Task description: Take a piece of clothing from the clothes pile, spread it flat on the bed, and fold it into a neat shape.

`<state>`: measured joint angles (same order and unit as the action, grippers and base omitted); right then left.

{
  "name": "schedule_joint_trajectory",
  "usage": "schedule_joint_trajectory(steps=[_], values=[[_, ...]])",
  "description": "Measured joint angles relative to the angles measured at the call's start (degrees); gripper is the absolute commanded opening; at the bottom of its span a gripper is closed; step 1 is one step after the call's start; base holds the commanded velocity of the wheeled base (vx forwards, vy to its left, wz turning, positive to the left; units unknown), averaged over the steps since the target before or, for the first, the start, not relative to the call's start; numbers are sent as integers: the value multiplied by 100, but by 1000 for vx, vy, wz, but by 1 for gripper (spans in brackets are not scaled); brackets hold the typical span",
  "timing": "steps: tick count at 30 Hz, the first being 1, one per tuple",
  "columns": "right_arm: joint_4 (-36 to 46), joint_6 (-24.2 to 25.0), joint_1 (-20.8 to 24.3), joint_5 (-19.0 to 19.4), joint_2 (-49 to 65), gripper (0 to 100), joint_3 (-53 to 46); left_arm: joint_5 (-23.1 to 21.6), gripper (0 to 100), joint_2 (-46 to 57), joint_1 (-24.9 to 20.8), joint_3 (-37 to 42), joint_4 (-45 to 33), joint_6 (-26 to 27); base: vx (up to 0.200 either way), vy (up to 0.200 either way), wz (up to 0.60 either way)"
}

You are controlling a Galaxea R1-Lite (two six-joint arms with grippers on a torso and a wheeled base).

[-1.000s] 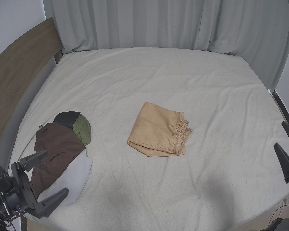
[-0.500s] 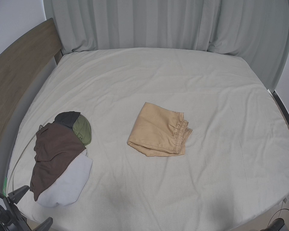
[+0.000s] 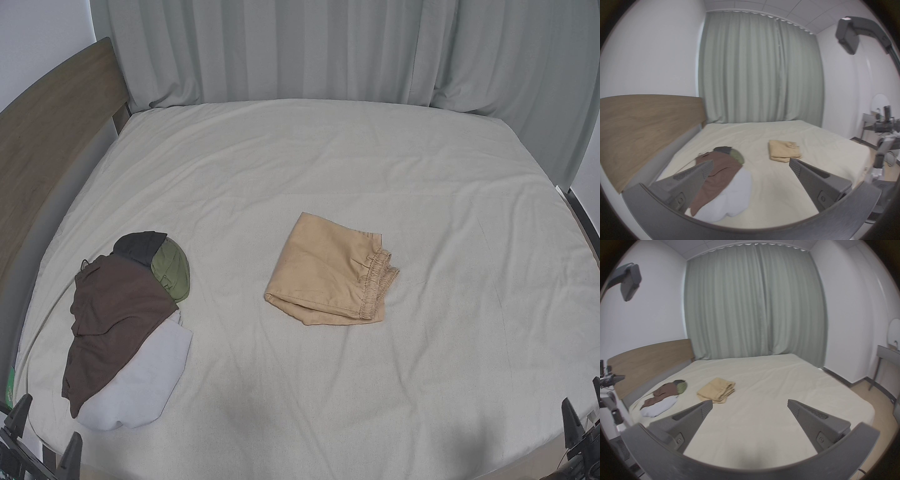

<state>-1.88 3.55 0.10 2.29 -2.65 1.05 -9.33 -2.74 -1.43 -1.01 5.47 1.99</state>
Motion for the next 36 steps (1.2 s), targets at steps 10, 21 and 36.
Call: schedule_joint_trajectory(steps=[10,21,36], values=[[77,-144,-12,-425,180,100,-4,1028,100,182,143,0,-636,-115,0,0,0],[148,-306,-7,-284,202,100,-4,1019,100,200,148,0,-545,-110,0,0,0],[167,-350,-10,-284,201,100,-4,1028,100,200,148,0,-540,-137,0,0,0]])
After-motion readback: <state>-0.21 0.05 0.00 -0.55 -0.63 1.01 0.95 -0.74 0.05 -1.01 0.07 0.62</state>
